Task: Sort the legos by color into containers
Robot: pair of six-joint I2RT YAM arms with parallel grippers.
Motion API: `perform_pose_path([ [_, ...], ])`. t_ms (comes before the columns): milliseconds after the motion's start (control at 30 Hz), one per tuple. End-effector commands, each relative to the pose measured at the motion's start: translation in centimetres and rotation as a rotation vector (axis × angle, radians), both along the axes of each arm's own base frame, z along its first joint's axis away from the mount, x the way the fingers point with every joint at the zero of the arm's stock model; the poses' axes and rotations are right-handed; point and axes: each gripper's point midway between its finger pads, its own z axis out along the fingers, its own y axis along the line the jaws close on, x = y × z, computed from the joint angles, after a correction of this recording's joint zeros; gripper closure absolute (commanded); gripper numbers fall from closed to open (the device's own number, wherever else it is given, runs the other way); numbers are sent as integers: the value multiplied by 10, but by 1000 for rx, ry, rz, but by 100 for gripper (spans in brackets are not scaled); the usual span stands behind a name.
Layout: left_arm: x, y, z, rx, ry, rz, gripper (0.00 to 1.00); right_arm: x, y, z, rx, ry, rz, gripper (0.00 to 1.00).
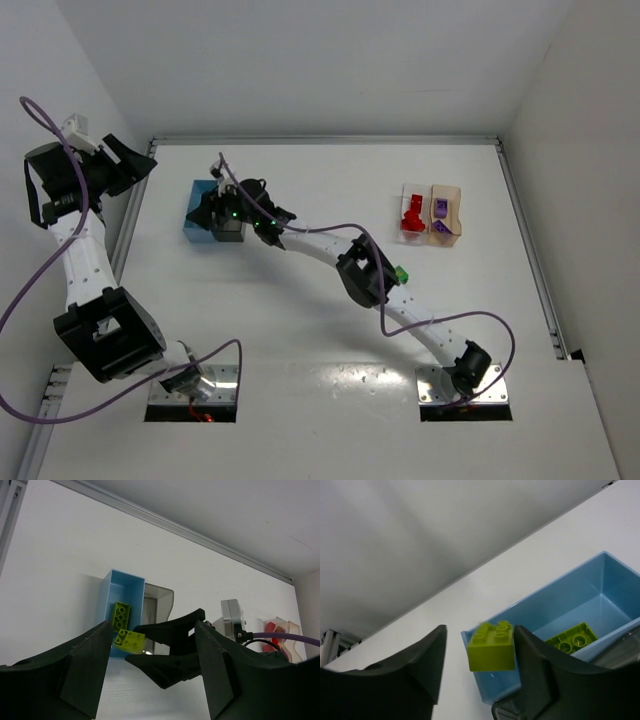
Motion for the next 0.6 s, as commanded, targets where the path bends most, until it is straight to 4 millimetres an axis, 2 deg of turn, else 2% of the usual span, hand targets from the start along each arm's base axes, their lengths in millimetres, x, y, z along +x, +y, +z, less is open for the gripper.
perform_pose_path([
  [0,-1,0,3,-17,-20,-22,28,-2,10,41,83,-110,-13,40],
  [67,-1,0,3,-17,-20,-22,28,2,9,39,72,-113,-33,33],
  [133,-1,0,3,-17,-20,-22,28,7,7,51,75,-152,-60,29],
  [167,-3,-3,7,-16,-30,-33,28,8,6,51,70,-164,-61,29],
  [200,-3,-3,7,-16,-30,-33,28,8,6,66,90,-178,-62,29],
  [233,-4,-7,8,-22,-34,-52,28,16,-1,71,83,-174,-83,29],
  [267,-6,-9,12,-10,-46,-68,28,15,-2,81,85,-176,-83,29],
  [333,-8,-18,16,2,-62,-104,28,32,-25,121,69,-211,-112,27],
  [367,-7,-22,16,19,-66,-120,28,39,-36,127,48,-210,-126,26],
  [400,-7,-26,19,32,-75,-132,28,46,-49,140,37,-216,-145,26],
  [433,-4,-35,18,36,-73,-150,28,68,-76,145,-11,-200,-187,26],
  [467,-5,-43,17,59,-79,-177,28,71,-99,179,-11,-217,-207,26],
  [500,-3,-53,17,63,-77,-195,28,77,-118,189,-29,-203,-219,26],
  [533,-2,-66,11,71,-72,-233,28,96,-157,185,-93,-159,-259,26],
  [567,2,-93,10,96,-76,-300,28,87,-183,207,-107,-153,-246,26],
])
